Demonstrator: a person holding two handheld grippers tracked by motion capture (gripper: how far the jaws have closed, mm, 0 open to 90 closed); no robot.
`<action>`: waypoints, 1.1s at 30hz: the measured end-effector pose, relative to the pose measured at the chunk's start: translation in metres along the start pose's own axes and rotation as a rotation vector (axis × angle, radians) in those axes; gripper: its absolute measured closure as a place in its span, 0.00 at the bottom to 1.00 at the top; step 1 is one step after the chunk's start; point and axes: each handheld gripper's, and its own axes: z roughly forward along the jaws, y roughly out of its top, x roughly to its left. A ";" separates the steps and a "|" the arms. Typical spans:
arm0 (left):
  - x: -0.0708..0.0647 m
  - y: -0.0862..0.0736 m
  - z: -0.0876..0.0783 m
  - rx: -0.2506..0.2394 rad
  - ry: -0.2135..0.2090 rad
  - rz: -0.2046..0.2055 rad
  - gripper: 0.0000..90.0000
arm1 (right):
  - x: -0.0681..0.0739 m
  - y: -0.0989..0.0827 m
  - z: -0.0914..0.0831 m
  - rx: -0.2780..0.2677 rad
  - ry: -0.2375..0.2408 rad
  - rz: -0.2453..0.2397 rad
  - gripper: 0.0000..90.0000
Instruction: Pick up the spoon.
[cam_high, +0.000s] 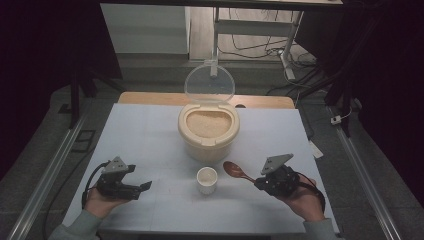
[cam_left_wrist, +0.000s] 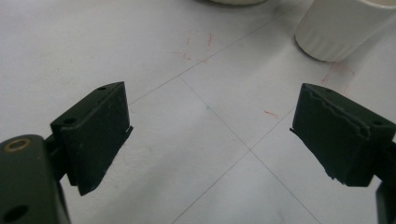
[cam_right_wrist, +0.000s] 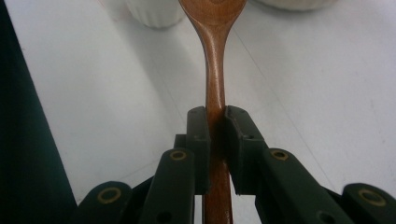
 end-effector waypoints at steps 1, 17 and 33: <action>0.000 0.000 0.000 0.000 -0.001 0.000 0.13 | 0.002 0.005 -0.001 -0.008 0.001 -0.027 0.89; -0.002 0.000 0.001 0.007 -0.010 0.009 0.13 | 0.021 0.044 0.005 -0.032 0.038 -0.126 0.89; -0.004 0.001 0.001 0.016 -0.017 0.017 0.13 | 0.038 0.071 0.029 -0.023 0.077 -0.211 0.89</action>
